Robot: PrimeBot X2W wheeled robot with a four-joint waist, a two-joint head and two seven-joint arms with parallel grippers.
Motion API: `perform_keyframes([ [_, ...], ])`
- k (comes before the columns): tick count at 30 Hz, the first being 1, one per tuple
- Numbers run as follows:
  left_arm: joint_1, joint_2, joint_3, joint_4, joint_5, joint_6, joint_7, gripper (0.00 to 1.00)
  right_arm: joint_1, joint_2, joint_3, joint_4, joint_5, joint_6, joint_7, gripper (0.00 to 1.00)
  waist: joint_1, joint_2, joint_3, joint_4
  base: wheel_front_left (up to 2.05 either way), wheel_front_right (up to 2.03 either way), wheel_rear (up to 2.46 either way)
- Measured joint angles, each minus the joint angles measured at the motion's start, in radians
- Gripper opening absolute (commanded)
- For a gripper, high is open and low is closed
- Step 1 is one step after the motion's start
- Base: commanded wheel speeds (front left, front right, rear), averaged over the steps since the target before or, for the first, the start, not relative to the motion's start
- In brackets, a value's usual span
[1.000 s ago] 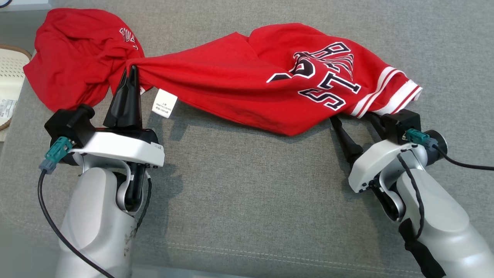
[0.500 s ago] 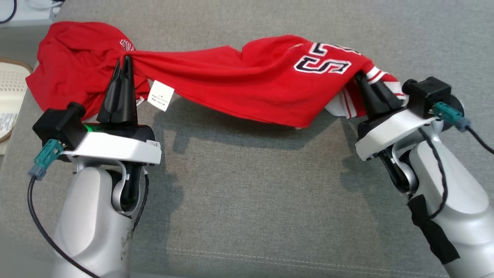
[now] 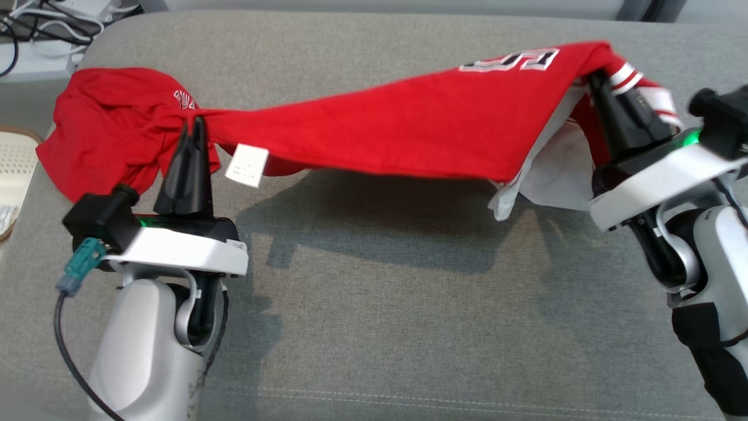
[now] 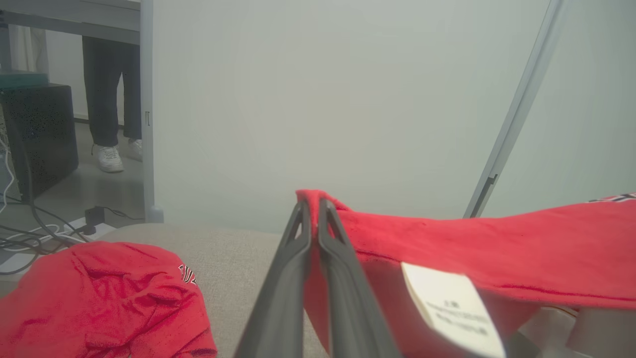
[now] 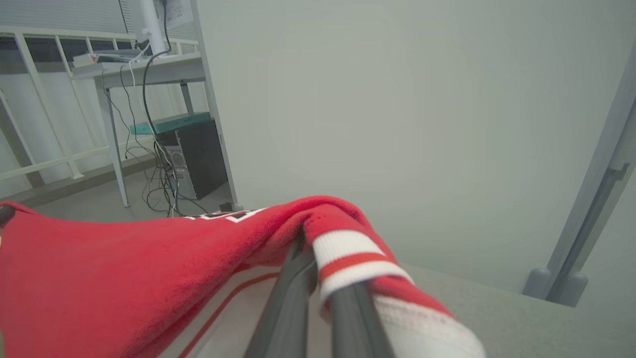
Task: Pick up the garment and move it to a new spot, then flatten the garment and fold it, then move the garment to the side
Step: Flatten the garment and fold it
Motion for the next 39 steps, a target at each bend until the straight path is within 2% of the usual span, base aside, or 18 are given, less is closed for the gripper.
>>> perform_keyframes([
  [3, -0.002, 0.001, -0.037, 0.026, -0.006, 0.0, 0.0, 0.0, -0.002, 0.008, 0.021, 0.041, 0.046, 0.0, 0.119, 0.0, 0.0, 0.0, 0.027, 0.014, 0.0, 0.0, 0.0],
  [5, -0.014, 0.001, -0.069, 0.044, -0.01, 0.0, 0.0, 0.0, -0.025, 0.009, 0.058, 0.119, 0.063, 0.0, 0.197, 0.0, 0.0, 0.0, 0.049, 0.026, 0.0, 0.0, 0.0],
  [7, -0.038, 0.0, -0.1, 0.059, -0.016, 0.0, 0.0, 0.0, -0.07, 0.033, 0.065, 0.22, 0.094, -0.001, 0.23, 0.0, 0.0, 0.0, 0.073, 0.041, 0.0, 0.0, 0.0],
  [8, -0.052, 0.0, -0.113, 0.063, -0.024, 0.0, 0.0, 0.0, -0.104, 0.038, 0.072, 0.269, 0.083, -0.001, 0.235, 0.32, 0.0, 0.0, 0.085, 0.049, 0.0, 0.0, 0.0],
  [9, -0.063, 0.0, -0.123, 0.068, -0.033, 0.0, 0.0, 0.0, -0.14, 0.056, 0.053, 0.32, 0.089, -0.001, 0.23, 1.0, 0.0, 0.0, 0.096, 0.058, 0.0, 0.0, 0.0],
  [15, -0.078, 0.001, -0.155, 0.09, -0.052, 0.0, 0.0, 0.0, -0.308, 0.108, 0.065, 0.536, 0.017, -0.001, 0.17, 1.0, 0.0, 0.0, 0.14, 0.094, 0.0, 0.0, 0.0],
  [19, -0.077, 0.001, -0.155, 0.099, -0.052, 0.0, 0.0, 0.0, -0.322, 0.125, 0.089, 0.625, 0.049, -0.001, 0.211, 1.0, 0.0, 0.0, 0.135, 0.072, 0.0, 0.0, 0.0],
  [21, -0.077, 0.001, -0.155, 0.099, -0.052, 0.0, 0.0, 0.0, -0.312, 0.108, 0.119, 0.619, 0.067, -0.001, 0.215, 1.0, 0.0, 0.0, 0.13, 0.057, 0.0, 0.0, 0.0],
  [28, -0.061, 0.001, -0.14, 0.101, -0.051, 0.0, 0.0, 0.0, -0.18, 0.015, 0.199, 0.493, 0.105, -0.001, 0.056, 1.0, 0.0, 0.0, 0.096, 0.016, 0.0, 0.0, 0.0],
  [39, 0.003, 0.002, -0.13, 0.108, -0.041, 0.0, 0.0, 0.0, -0.012, -0.011, 0.324, 0.341, 0.082, -0.001, -0.083, 1.0, 0.0, 0.0, 0.041, -0.007, 0.0, 0.0, 0.0],
])
